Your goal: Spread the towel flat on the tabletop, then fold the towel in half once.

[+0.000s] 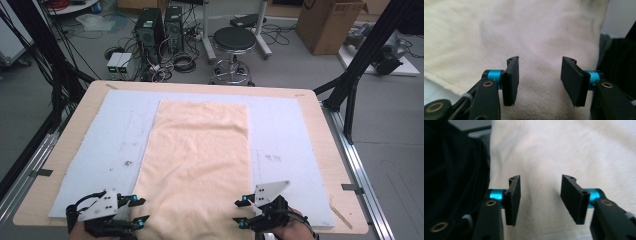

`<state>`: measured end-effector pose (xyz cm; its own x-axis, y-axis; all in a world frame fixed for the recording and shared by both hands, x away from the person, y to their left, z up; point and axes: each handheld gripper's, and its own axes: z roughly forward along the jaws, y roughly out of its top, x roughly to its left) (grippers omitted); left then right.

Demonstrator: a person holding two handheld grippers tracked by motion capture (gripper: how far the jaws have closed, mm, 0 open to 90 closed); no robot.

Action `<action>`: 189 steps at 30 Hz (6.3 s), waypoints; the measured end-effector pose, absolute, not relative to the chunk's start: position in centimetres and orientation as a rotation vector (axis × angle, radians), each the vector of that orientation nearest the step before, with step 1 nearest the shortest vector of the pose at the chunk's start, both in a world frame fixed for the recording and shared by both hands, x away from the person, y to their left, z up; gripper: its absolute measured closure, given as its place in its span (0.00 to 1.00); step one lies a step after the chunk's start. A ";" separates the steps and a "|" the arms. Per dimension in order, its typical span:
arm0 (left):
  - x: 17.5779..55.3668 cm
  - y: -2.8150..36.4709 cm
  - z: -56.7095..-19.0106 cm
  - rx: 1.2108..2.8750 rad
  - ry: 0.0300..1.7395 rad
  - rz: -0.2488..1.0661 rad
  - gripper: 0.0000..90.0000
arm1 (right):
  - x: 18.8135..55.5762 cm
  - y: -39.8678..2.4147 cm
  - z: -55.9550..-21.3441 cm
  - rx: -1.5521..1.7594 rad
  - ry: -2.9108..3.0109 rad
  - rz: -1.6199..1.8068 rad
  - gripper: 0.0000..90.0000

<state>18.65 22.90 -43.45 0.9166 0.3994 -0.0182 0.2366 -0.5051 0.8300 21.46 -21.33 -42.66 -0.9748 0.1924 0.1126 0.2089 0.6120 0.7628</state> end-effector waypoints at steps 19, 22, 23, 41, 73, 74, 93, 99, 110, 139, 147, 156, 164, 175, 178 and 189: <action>18.3 25.0 -43.0 2.040 0.458 0.127 0.64 | 20.9 -21.8 -42.1 -0.252 -2.826 -1.290 0.66; 18.2 25.3 -43.2 2.056 0.499 0.167 0.59 | 21.1 -22.3 -41.8 -0.297 -2.744 -1.401 0.63; 18.2 25.4 -43.3 2.079 0.500 0.184 0.59 | 21.0 -22.3 -41.7 -0.295 -2.747 -1.391 0.62; 18.4 26.7 -43.7 2.075 0.618 0.260 0.76 | 21.6 -21.5 -42.6 -0.348 -2.839 -1.311 0.73; 23.7 23.9 -42.5 1.959 0.719 0.307 0.51 | 27.4 -22.7 -42.3 -0.761 -2.794 -1.478 0.47; 23.9 23.9 -42.4 1.959 0.725 0.315 0.51 | 27.6 -22.7 -42.4 -0.769 -2.792 -1.478 0.46; 26.5 24.4 -42.6 1.940 0.812 0.361 0.48 | 29.8 -22.4 -42.8 -0.832 -2.809 -1.451 0.39; 27.3 24.7 -42.4 1.913 0.844 0.341 0.47 | 30.5 -22.2 -42.3 -0.862 -2.788 -1.531 0.34; 28.3 24.6 -41.6 1.898 0.835 0.371 0.45 | 31.2 -21.2 -41.8 -0.872 -2.794 -1.541 0.29; 28.3 24.7 -41.5 1.895 0.838 0.375 0.44 | 31.4 -21.3 -41.2 -0.873 -2.775 -1.589 0.26; 28.4 24.7 -41.3 1.901 0.839 0.379 0.44 | 31.5 -21.3 -41.2 -0.878 -2.780 -1.579 0.26; 30.6 24.1 -40.3 1.893 0.868 0.400 0.44 | 32.9 -21.7 -40.8 -0.935 -2.789 -1.542 0.26; 33.5 23.0 -39.8 1.870 0.907 0.408 0.45 | 35.7 -21.9 -40.9 -1.028 -2.786 -1.489 0.23; 39.0 22.7 -39.6 1.859 1.020 0.424 0.47 | 40.2 -22.3 -38.8 -1.112 -2.792 -1.492 0.27; 40.2 22.5 -39.4 1.856 1.039 0.432 0.48 | 41.7 -22.4 -38.5 -1.131 -2.808 -1.488 0.28; 43.8 22.1 -40.2 1.847 1.127 0.493 0.53 | 46.3 -21.7 -37.8 -1.234 -2.855 -1.442 0.41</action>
